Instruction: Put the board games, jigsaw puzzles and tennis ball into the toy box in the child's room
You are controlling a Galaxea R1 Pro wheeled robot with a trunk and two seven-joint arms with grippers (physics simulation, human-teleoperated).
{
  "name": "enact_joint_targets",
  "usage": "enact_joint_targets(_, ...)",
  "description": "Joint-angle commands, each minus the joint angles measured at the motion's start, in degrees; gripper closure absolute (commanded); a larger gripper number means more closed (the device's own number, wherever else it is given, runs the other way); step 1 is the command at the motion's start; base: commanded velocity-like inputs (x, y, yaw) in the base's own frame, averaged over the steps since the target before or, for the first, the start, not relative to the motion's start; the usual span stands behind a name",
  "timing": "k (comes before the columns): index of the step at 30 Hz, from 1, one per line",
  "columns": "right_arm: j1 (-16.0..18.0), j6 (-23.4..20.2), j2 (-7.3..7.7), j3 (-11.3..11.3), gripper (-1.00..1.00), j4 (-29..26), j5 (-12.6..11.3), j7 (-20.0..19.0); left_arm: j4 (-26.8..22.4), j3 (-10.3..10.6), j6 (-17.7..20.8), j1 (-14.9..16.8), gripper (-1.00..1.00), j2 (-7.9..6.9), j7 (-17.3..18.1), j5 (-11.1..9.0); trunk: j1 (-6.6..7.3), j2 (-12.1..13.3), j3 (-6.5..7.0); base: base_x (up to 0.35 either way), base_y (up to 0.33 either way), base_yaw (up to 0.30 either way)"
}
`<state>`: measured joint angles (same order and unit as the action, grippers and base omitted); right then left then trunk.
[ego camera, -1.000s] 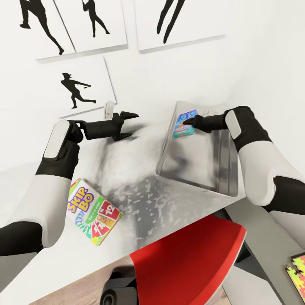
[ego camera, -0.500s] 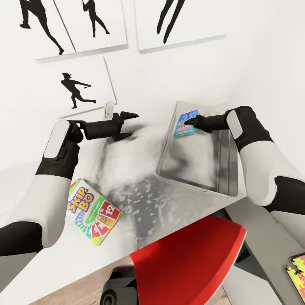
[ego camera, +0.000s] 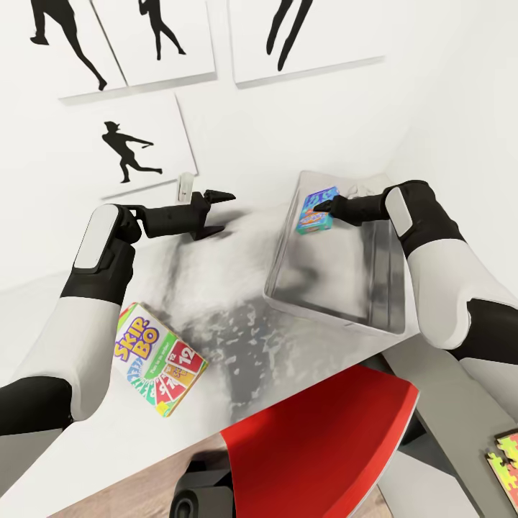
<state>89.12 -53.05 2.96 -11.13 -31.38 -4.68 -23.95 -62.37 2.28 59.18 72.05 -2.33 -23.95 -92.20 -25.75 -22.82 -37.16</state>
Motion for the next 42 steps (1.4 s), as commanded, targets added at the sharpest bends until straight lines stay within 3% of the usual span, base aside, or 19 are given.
enact_joint_targets(1,0.05,-0.39,-0.02,-0.17,1.00,0.00,-0.52,0.15,-0.03,0.09,-0.02,0.04,-1.00,-0.04,-0.57,-0.61,-0.03,-0.10,-0.14,0.000,0.000,0.000)
enact_joint_targets(23,0.26,-0.39,-0.14,-0.21,1.00,-0.04,-0.25,0.21,0.04,0.09,-0.03,0.02,-1.00,-0.01,-0.57,-0.46,-0.03,-0.10,-1.95,0.000,0.000,0.000)
enact_joint_targets(42,1.64,-0.39,0.05,-0.13,1.00,-0.06,-0.16,0.26,0.05,0.18,-0.03,0.02,-1.00,0.04,-0.57,-0.41,-0.03,-0.10,-2.24,0.000,0.000,0.000)
